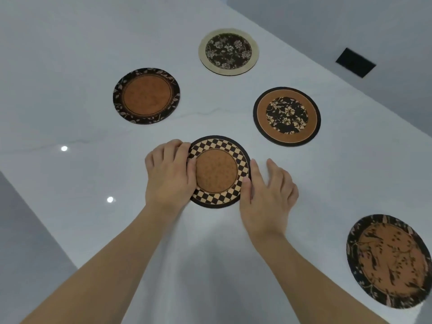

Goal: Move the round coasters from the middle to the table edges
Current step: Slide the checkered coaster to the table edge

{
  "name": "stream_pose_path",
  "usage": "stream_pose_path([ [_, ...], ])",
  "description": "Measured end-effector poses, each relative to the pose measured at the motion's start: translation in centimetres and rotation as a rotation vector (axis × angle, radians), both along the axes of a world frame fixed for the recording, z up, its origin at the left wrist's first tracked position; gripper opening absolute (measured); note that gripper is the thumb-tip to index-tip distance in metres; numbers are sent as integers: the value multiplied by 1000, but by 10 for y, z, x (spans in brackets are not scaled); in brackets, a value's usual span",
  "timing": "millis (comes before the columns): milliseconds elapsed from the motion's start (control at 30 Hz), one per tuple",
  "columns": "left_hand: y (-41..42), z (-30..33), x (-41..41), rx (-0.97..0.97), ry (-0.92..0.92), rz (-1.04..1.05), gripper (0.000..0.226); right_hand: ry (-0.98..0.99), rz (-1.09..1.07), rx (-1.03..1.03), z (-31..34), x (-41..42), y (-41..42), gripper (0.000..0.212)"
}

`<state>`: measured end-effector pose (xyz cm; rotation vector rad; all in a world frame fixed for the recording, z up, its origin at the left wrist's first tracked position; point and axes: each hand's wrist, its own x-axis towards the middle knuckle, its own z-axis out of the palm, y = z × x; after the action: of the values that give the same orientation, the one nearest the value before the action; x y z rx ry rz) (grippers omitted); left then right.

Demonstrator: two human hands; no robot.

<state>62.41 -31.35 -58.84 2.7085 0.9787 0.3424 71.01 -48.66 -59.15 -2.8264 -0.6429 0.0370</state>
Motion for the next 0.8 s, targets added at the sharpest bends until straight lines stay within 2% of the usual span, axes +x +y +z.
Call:
stream_pose_path([
  [367,8,5,-1,-188,-114,19,20,-33,99,150,2,1,5,38],
  [567,12,2,-2,-217,-186,28,18,15,79,343,5,5,6,25],
  [700,19,4,2,-202,-192,1,19,84,28,379,4,9,14,23],
  [800,8,12,-21,-325,-204,-33,19,140,36,356,11,-9,3,24],
])
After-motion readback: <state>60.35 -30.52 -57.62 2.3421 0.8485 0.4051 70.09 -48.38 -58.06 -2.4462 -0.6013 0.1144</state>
